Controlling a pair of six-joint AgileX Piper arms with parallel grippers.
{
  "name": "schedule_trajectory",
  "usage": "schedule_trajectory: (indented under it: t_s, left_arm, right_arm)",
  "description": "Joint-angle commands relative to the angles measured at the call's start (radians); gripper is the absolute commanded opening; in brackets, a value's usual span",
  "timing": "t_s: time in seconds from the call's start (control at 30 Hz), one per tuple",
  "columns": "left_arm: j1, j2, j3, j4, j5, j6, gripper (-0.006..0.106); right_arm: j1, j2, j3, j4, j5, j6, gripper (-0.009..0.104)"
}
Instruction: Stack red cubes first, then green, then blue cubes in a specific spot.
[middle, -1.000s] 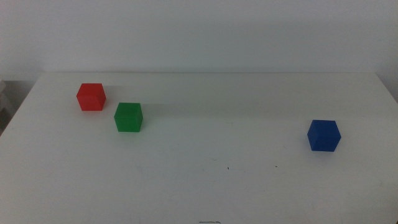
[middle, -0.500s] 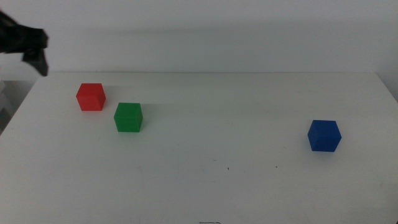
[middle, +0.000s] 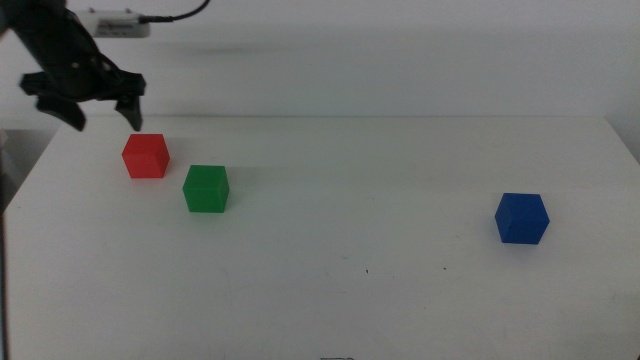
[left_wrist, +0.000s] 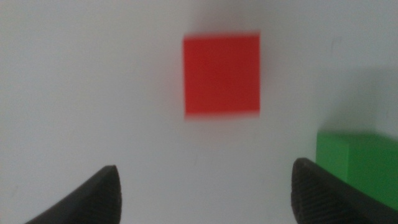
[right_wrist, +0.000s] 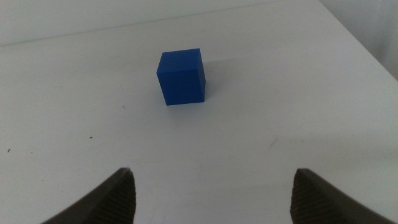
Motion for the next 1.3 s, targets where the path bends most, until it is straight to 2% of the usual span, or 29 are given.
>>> schedule_trajectory:
  t_s: [0.0, 0.27, 0.8, 1.13, 1.23, 1.27]
  left_arm:
    - [0.0, -0.002, -0.104, -0.047, 0.0, 0.023, 0.093]
    - [0.0, 0.17, -0.291, -0.098, 0.009, 0.032, 0.093]
    - [0.0, 0.246, -0.295, -0.111, -0.036, 0.042, 0.091]
    - [0.0, 0.263, -0.295, -0.113, -0.036, 0.035, 0.059]
    - [0.0, 0.263, -0.295, -0.113, -0.03, 0.035, 0.044]
    - [0.0, 0.262, -0.295, -0.116, -0.015, 0.035, 0.033]
  right_arm:
    - [-0.008, -0.014, -0.009, -0.012, -0.049, -0.011, 0.063]
    - [-0.008, -0.014, -0.009, -0.012, -0.049, -0.011, 0.063]
    - [-0.008, -0.014, -0.009, -0.012, -0.049, -0.011, 0.063]
    - [-0.008, -0.014, -0.009, -0.012, -0.049, -0.011, 0.063]
    - [-0.008, -0.014, -0.009, -0.012, -0.049, -0.011, 0.063]
    - [-0.008, -0.014, -0.009, -0.012, -0.049, -0.011, 0.063]
